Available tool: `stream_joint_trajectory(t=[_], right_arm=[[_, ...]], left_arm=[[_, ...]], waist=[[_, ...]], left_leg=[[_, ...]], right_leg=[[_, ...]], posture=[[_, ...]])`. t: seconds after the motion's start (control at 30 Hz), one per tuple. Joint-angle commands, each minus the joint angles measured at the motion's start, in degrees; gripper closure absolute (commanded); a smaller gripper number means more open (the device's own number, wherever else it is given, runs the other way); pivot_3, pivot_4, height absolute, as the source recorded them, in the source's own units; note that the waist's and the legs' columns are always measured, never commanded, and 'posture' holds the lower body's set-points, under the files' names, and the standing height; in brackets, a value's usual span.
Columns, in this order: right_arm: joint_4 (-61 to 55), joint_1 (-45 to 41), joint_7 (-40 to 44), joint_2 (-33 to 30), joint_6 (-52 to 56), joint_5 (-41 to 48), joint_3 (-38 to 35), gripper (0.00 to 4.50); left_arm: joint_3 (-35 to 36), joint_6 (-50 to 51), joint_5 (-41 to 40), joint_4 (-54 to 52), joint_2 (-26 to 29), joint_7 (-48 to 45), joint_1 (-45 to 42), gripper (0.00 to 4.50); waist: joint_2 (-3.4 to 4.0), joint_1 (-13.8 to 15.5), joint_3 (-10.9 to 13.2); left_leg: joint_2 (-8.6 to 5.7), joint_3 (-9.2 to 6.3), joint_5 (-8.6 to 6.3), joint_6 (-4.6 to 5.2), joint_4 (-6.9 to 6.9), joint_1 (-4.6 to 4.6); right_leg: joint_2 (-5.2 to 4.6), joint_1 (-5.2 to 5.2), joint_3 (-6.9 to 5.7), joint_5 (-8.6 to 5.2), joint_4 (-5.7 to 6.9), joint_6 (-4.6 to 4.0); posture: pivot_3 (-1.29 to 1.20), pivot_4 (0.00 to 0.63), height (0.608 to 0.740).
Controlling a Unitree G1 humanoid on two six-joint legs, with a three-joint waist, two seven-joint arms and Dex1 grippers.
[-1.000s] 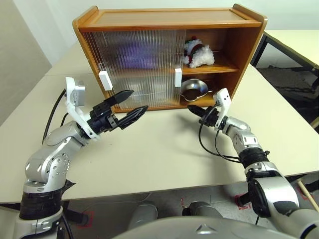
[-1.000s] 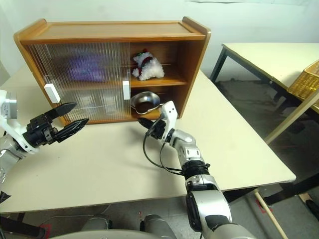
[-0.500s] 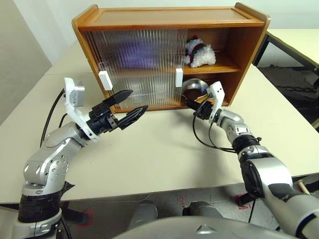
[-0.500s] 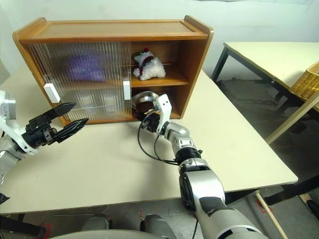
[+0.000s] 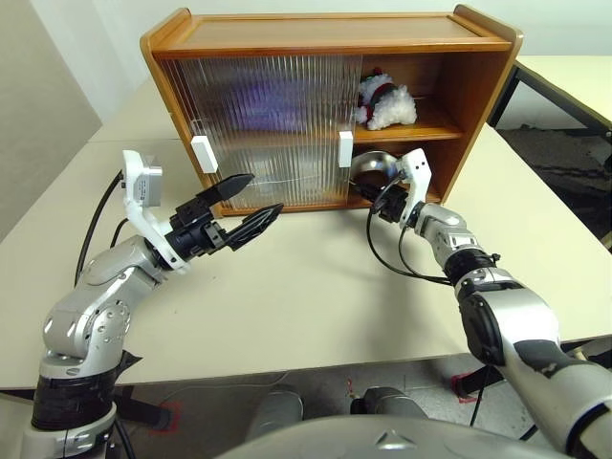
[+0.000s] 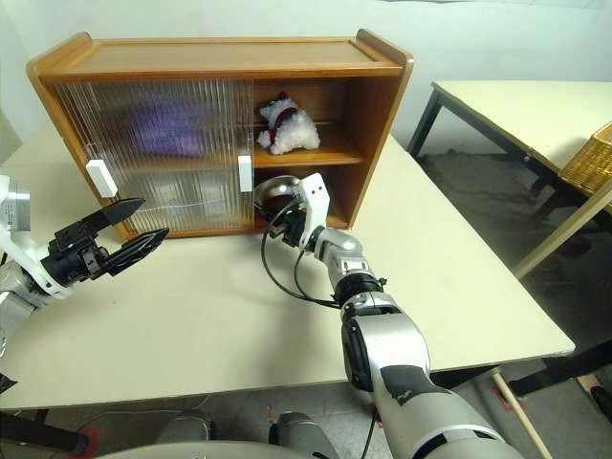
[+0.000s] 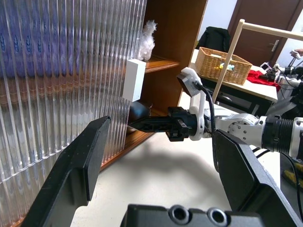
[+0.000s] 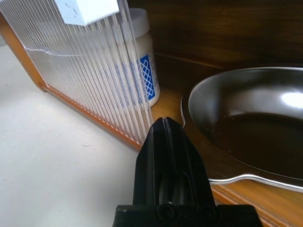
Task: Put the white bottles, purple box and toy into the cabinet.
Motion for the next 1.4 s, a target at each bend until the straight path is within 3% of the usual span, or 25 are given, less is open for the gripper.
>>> stream_joint_trajectory(t=[0.03,0.2,0.4,0.8,1.1,1.4], right_arm=[[0.99,-1.17,0.21,0.3,0.37,-0.51,-0.9,4.48],[0.08,-0.67,5.34,0.53,3.38,0.05,-0.68,4.48],[0.26,-0.55,5.14,0.14,3.75,-0.71,-0.78,4.48],[3.99,-3.34,-6.22,-1.28,3.98,-4.89,-0.63,4.48],[4.4,-5.06,-10.06,-0.55,-0.09,-4.97,-2.31,4.48],[1.11,-1.34,-1.35,-1.7,0.84,-3.66,-2.19,4.48]], left_arm=[[0.28,0.18,0.22,-0.25,0.48,-0.18,0.27,0.0],[0.22,0.14,0.28,-0.12,0.43,-0.28,0.28,0.0],[-0.11,0.34,0.32,-0.11,0.32,0.06,-0.46,0.0],[0.08,1.07,-0.09,-0.86,0.48,0.71,-0.71,0.0],[-0.13,1.13,-0.03,-1.07,0.39,0.36,-0.09,0.0],[0.01,0.06,0.64,0.28,0.32,-1.01,0.17,0.0]], waist=[[0.0,0.02,0.0],[0.0,0.01,0.0],[0.0,0.01,0.0],[0.0,0.02,0.02],[-0.01,0.02,0.03],[-0.03,0.13,0.01]], left_leg=[[0.0,0.0,0.0,0.0,0.0,0.0],[-0.05,0.01,0.0,0.0,-0.02,0.0],[-0.06,0.02,0.0,0.0,-0.01,0.0],[0.3,0.04,0.0,0.0,-0.02,0.0],[0.36,0.09,0.0,-0.01,-0.29,0.01],[0.4,0.17,0.0,-0.01,-0.63,0.03]], right_leg=[[0.0,0.0,0.0,0.0,0.0,0.0],[0.0,-0.01,0.0,-0.01,0.0,-0.01],[0.0,0.0,0.0,-0.02,0.0,-0.02],[-0.01,-0.01,0.0,-0.01,0.0,0.0],[0.0,-0.13,0.0,-0.04,0.0,0.0],[0.02,-0.25,-0.04,0.03,-0.01,0.24]], posture=[[0.11,0.001,0.74],[0.11,0.0,0.74],[0.11,0.001,0.74],[0.11,0.006,0.74],[0.11,0.009,0.74],[0.1,0.003,0.74]])
